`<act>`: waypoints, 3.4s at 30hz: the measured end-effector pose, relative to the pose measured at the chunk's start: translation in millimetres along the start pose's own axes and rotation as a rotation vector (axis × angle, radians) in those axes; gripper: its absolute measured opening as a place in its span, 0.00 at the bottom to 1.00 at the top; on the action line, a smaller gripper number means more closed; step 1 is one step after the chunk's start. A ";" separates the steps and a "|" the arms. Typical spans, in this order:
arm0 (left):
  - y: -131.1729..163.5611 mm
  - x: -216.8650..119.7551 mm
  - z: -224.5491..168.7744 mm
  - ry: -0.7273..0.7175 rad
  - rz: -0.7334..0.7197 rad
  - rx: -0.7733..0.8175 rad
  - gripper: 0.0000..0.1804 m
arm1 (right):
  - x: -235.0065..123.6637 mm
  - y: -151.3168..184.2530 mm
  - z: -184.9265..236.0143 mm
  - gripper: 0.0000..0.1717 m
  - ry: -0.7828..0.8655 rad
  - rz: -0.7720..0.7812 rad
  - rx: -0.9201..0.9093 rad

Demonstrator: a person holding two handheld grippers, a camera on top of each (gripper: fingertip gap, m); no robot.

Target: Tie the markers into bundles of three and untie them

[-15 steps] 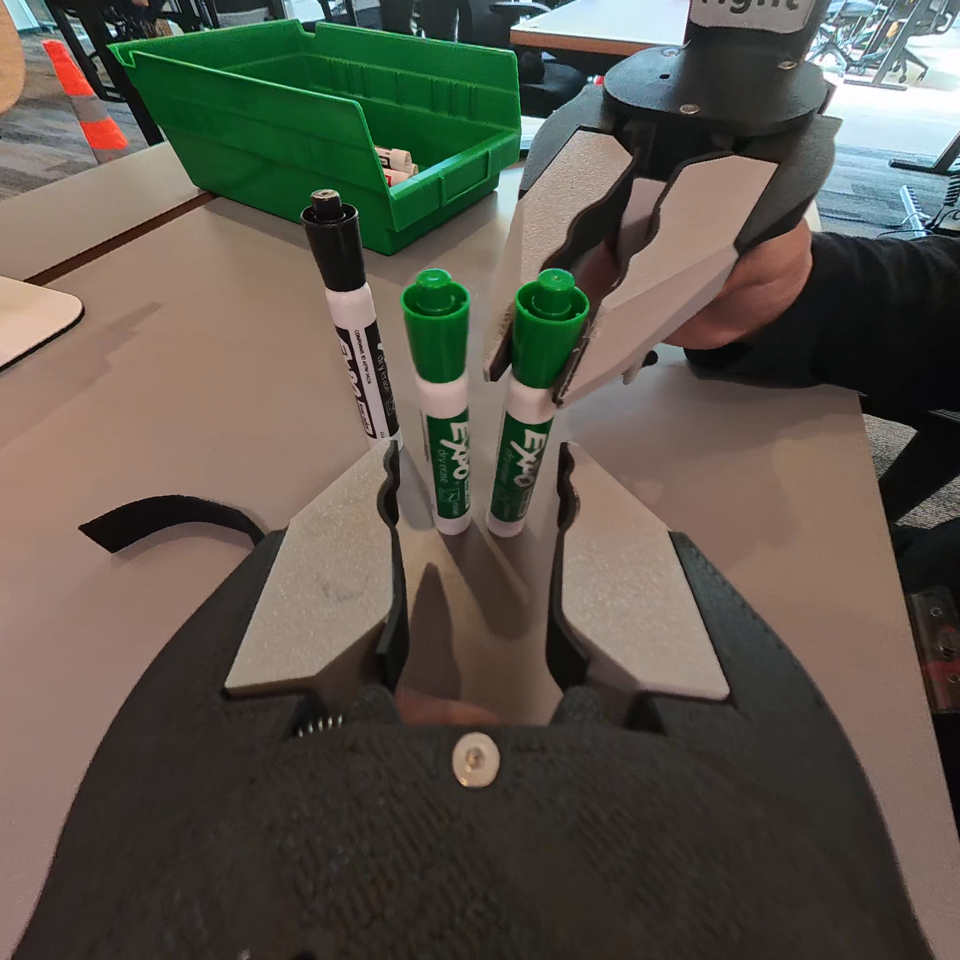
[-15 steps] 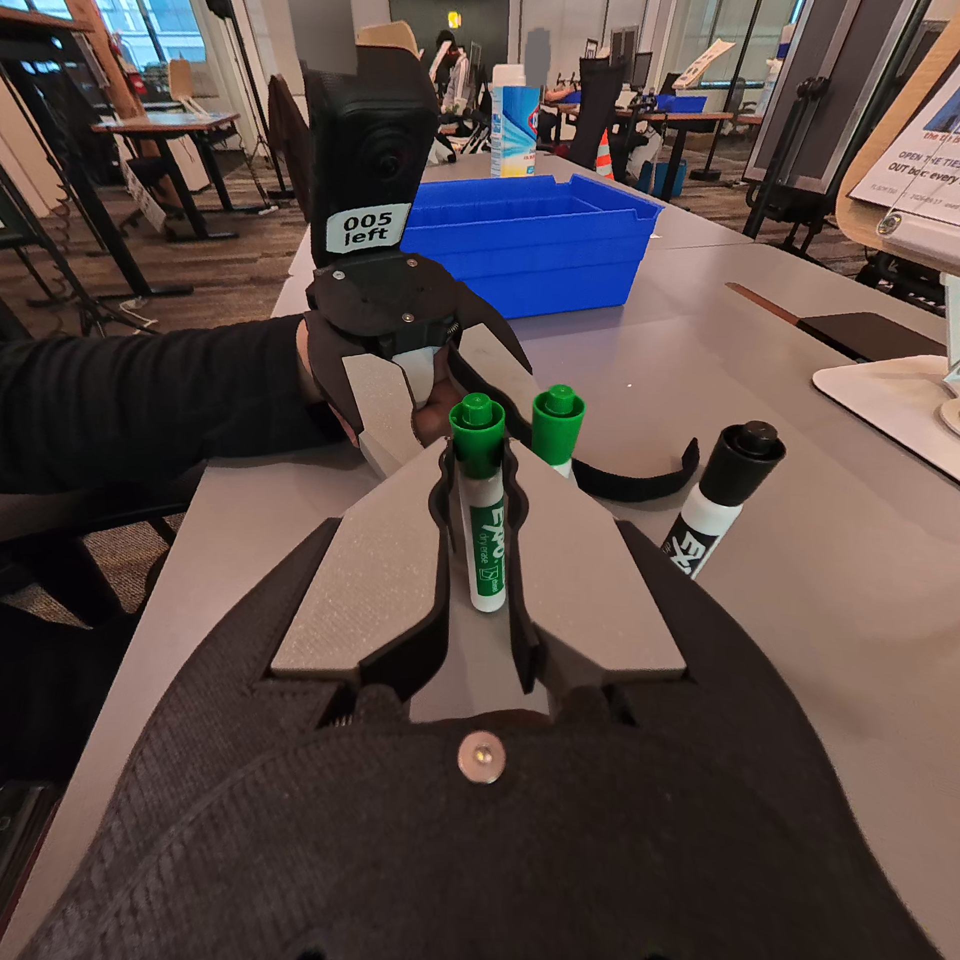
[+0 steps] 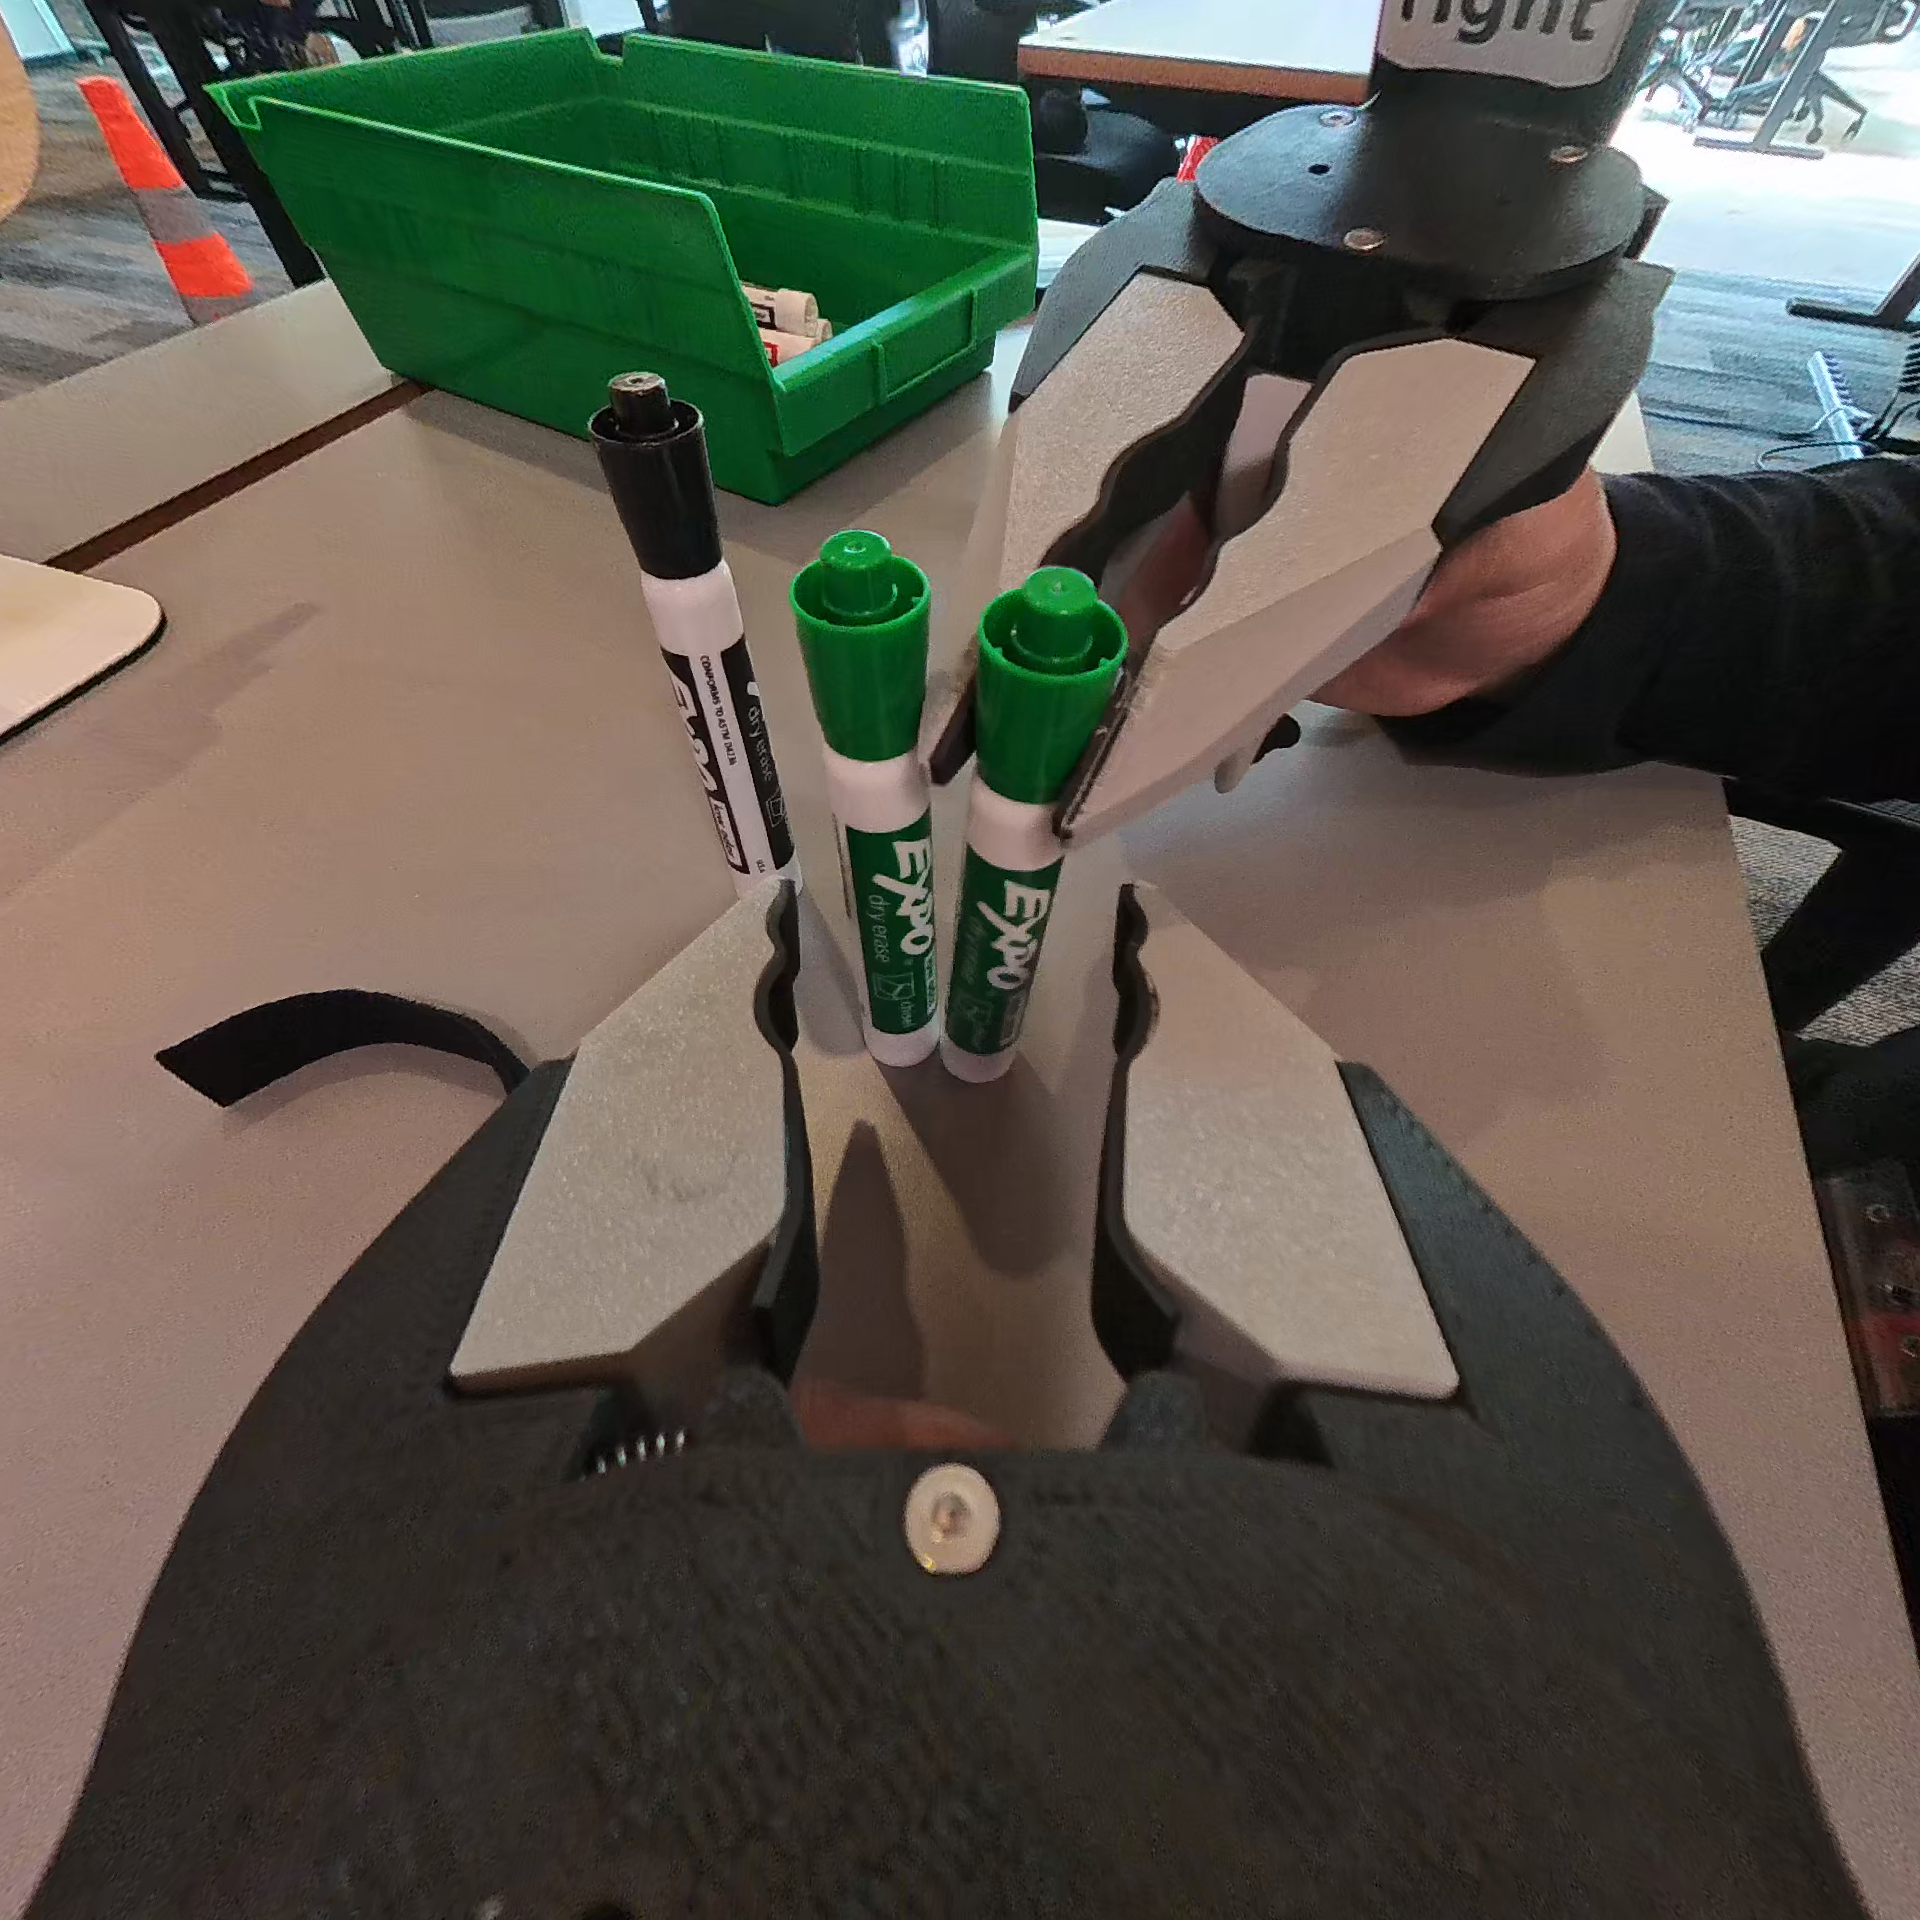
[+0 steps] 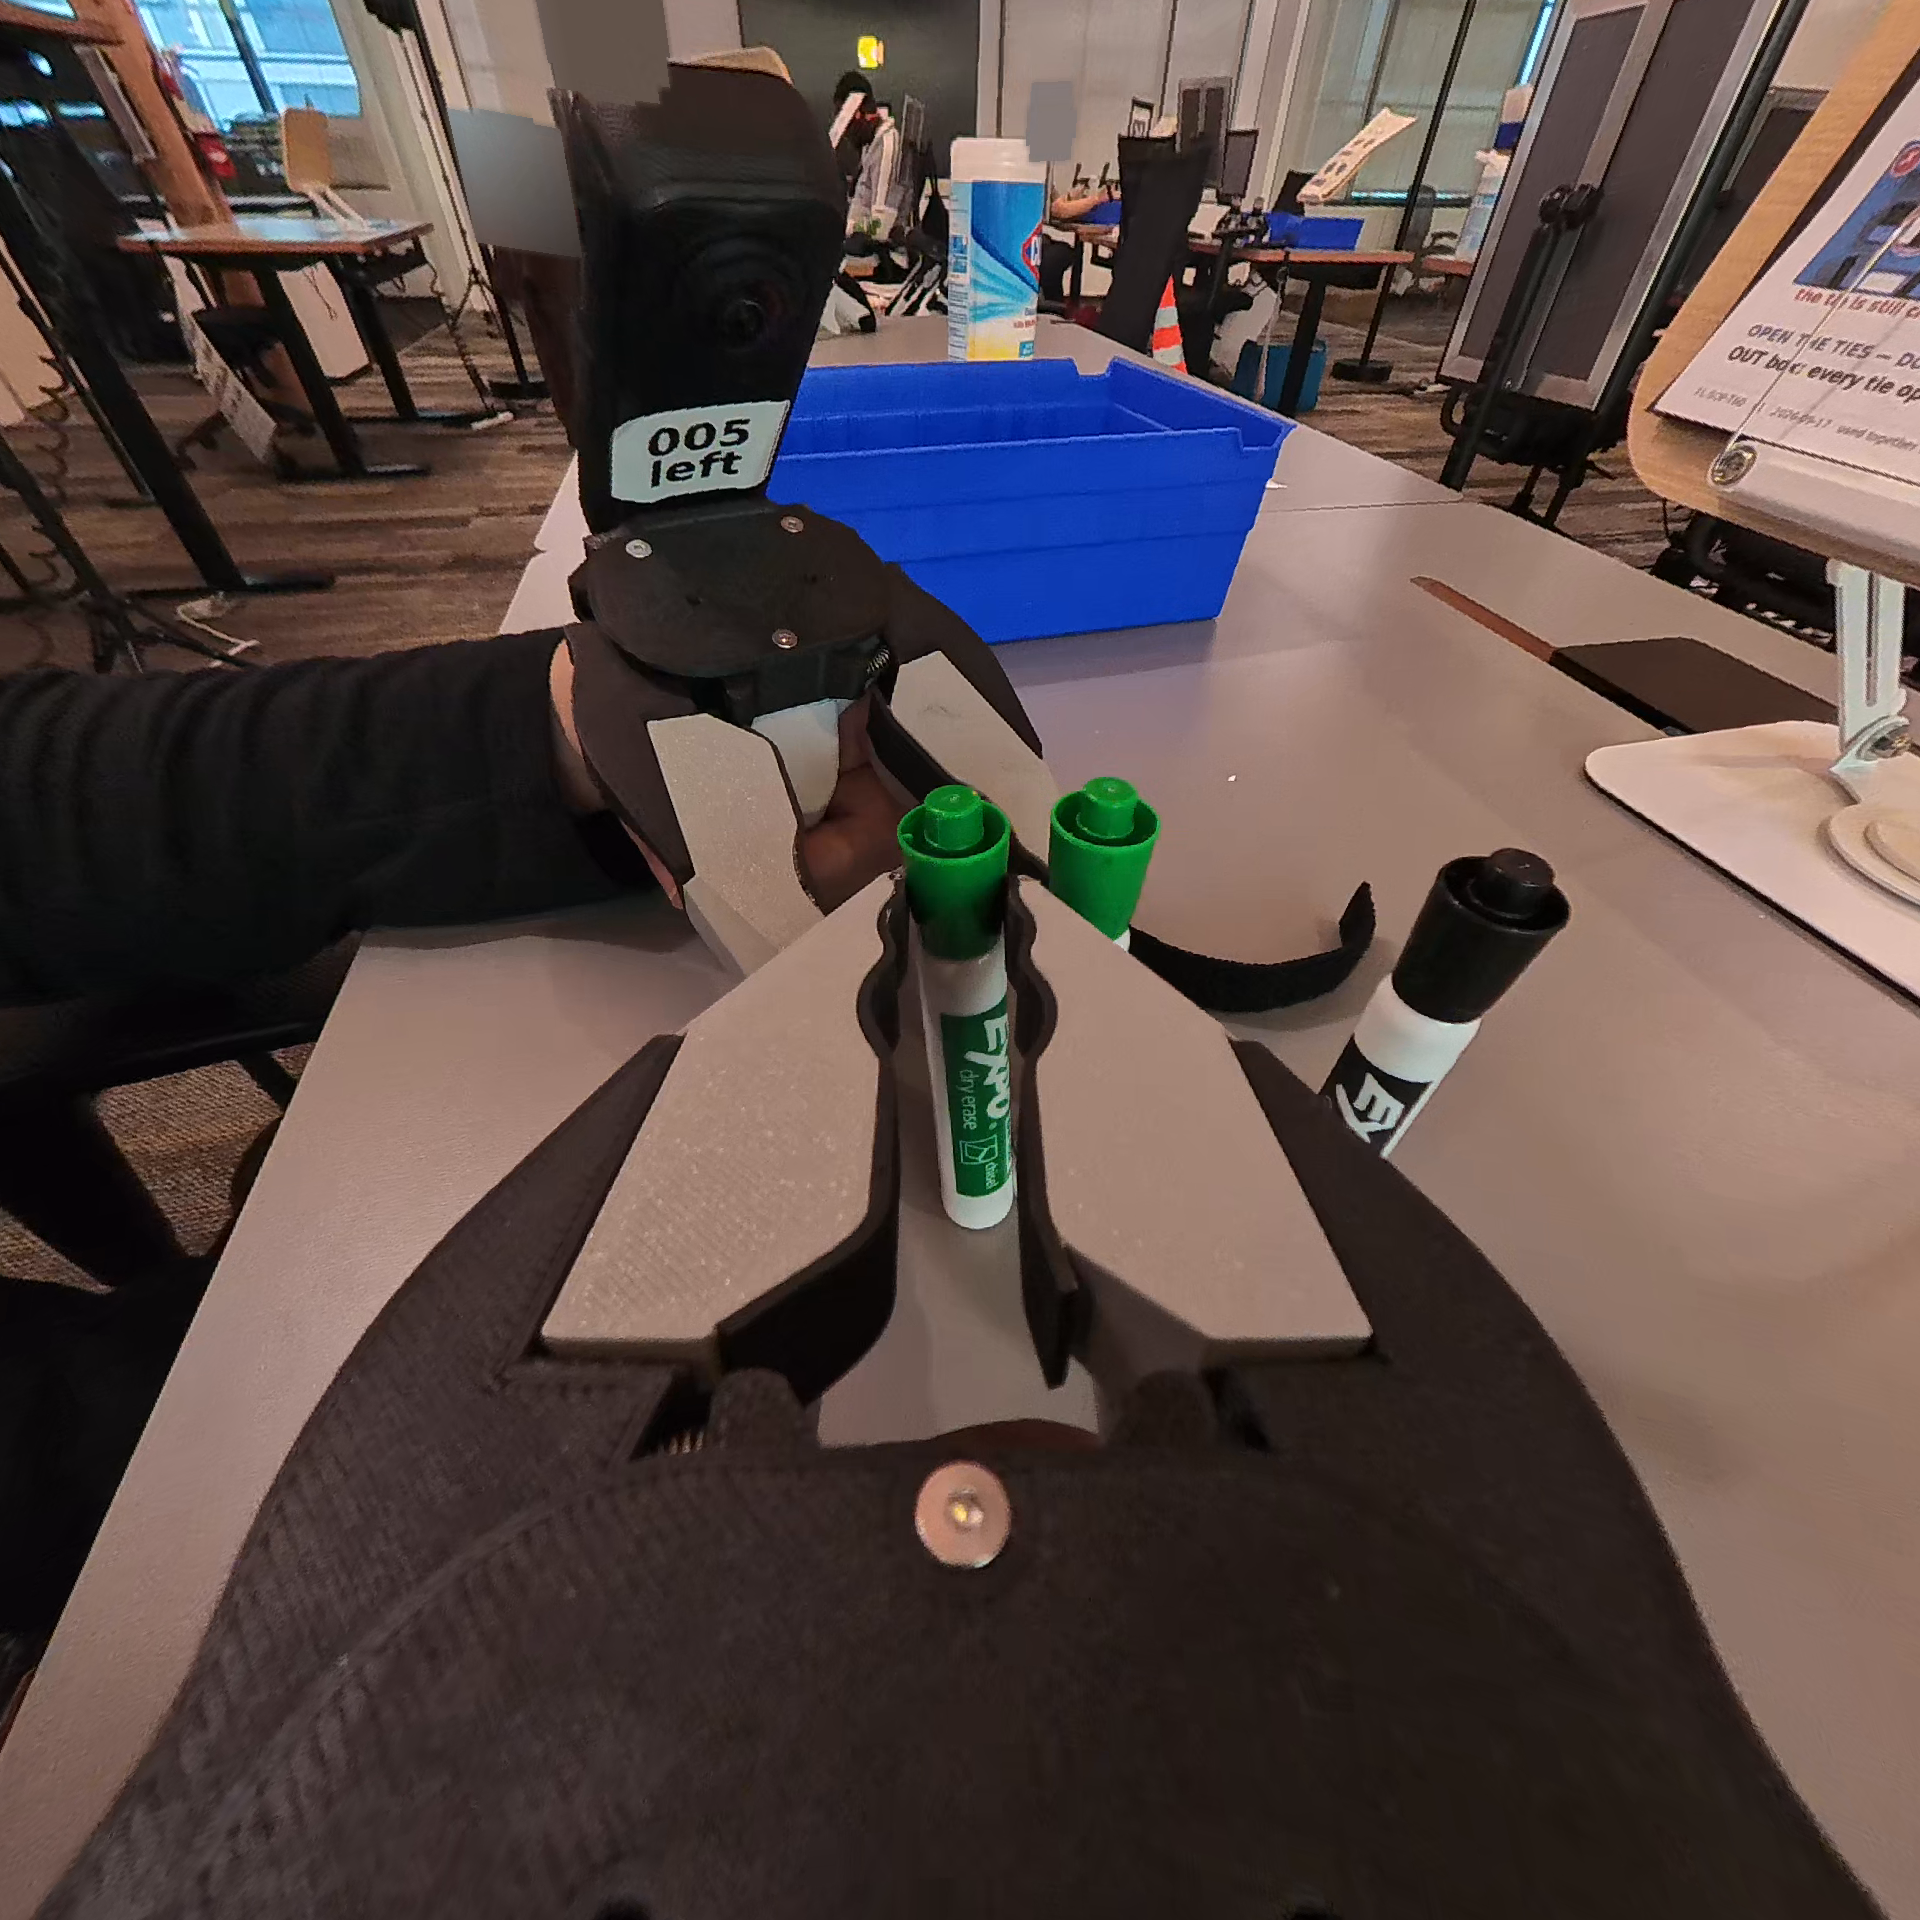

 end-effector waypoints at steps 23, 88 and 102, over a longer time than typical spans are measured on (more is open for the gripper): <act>0.3 1.0 -1.3 0.000 0.011 0.007 0.32 | 0.5 2.2 -2.8 0.11 -0.009 -0.011 0.036; 0.8 1.4 -3.0 0.005 0.019 0.000 0.32 | -24.5 -8.6 -2.9 0.20 0.014 -0.115 0.013; 0.8 1.0 -3.1 0.003 0.018 0.003 0.33 | -26.4 -9.5 -3.9 0.21 0.015 -0.130 0.017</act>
Point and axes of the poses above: each gripper's, where its closed fingertips meet, x out along the fingers, y out of its underside, z = x × y across the jaws, the point moved 10 cm from there along -x, back along the fingers, and after that the axes turned 2 degrees about z, right-handed, at the moved point
